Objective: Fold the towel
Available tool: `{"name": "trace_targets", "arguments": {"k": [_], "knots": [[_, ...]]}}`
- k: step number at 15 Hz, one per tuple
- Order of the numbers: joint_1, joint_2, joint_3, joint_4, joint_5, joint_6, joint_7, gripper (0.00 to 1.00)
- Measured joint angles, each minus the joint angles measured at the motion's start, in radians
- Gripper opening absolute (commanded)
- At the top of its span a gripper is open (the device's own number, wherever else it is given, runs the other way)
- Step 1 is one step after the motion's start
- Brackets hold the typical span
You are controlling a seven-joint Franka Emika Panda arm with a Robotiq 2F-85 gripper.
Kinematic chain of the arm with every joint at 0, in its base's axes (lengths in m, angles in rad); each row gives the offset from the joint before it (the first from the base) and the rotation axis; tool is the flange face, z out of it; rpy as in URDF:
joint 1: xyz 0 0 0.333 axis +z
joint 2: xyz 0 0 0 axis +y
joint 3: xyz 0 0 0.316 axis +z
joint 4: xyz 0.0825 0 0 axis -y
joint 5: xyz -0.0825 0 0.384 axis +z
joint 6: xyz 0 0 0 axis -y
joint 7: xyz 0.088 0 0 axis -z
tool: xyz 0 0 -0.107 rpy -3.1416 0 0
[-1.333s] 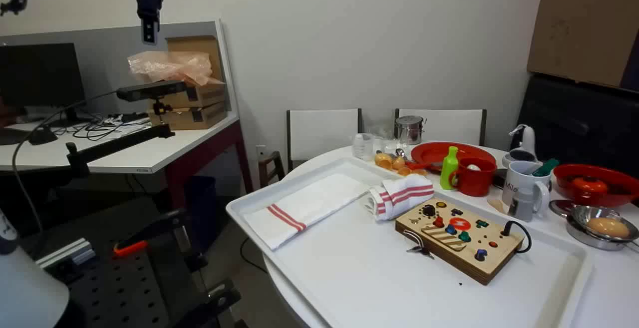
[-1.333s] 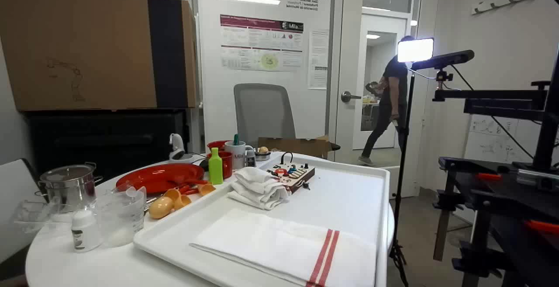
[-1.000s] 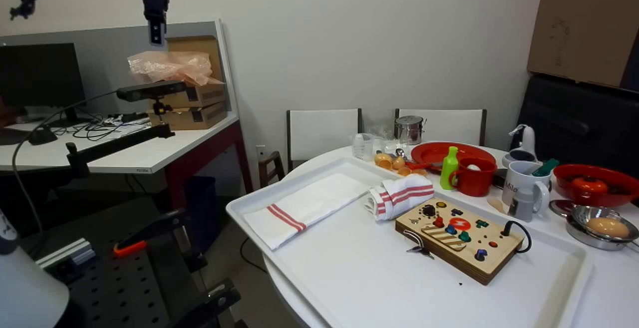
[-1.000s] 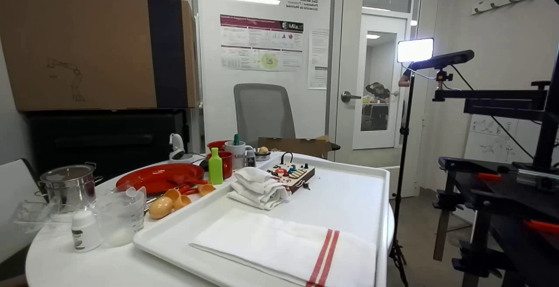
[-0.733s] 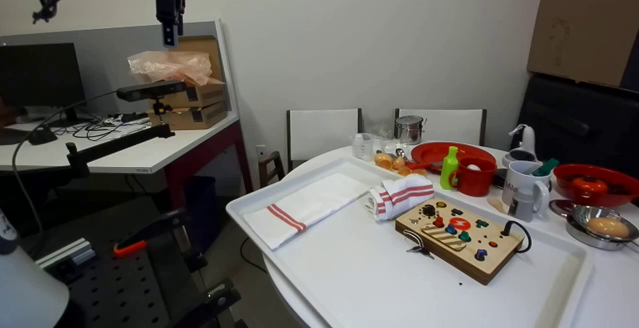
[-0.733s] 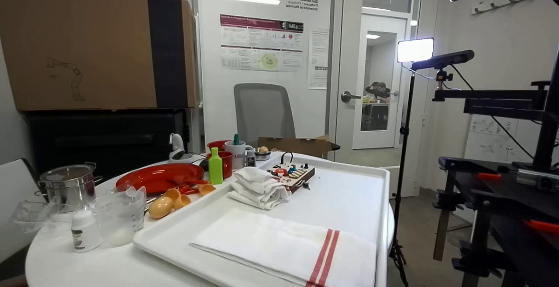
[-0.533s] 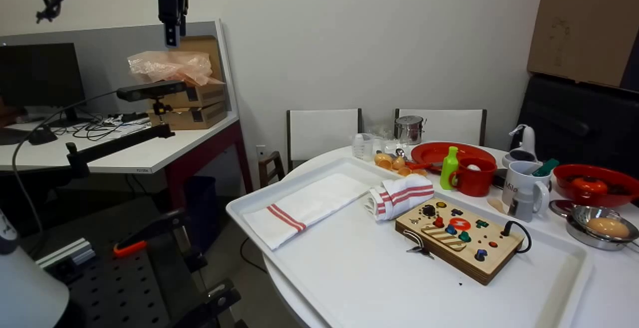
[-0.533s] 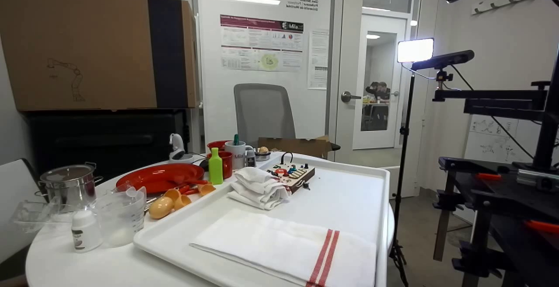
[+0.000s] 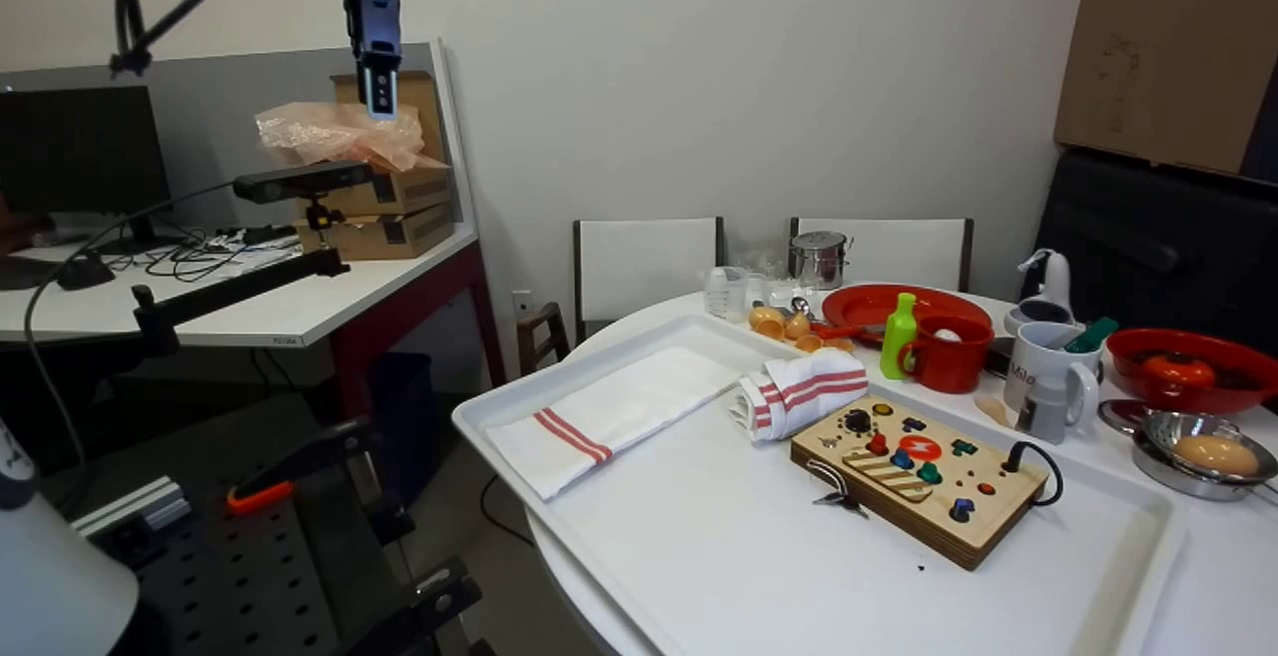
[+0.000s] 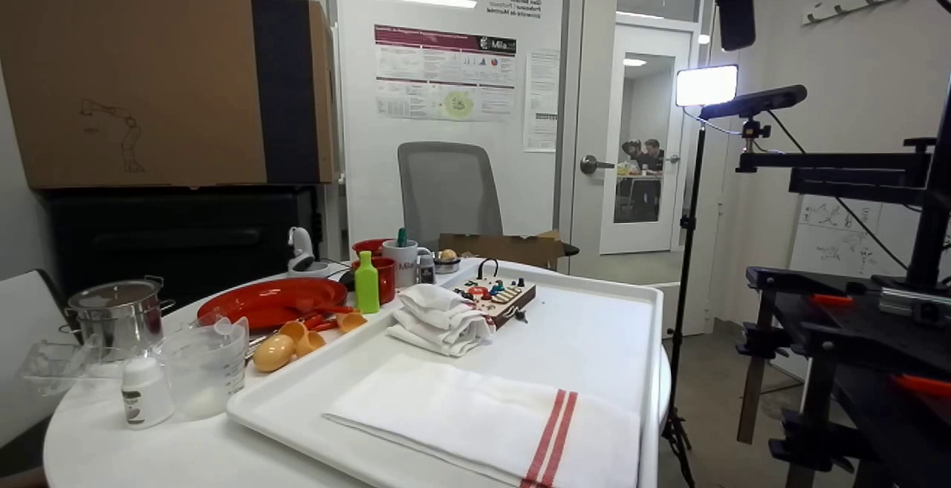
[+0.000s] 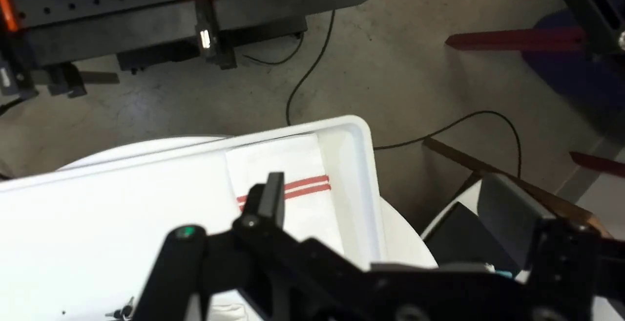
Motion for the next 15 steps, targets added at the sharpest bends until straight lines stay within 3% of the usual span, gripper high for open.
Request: {"name": "trace_targets", "arguments": {"k": [5,9,15], "knots": [[-0.003,0.19,-0.003,0.092,-0.151,-0.008,-0.146,1.0],[-0.003,0.372,-0.001,0.223,-0.239,-0.079,-0.131,1.0],[-0.002,0.431,-0.002,0.27,-0.253,-0.096,-0.119,1.0]]}}
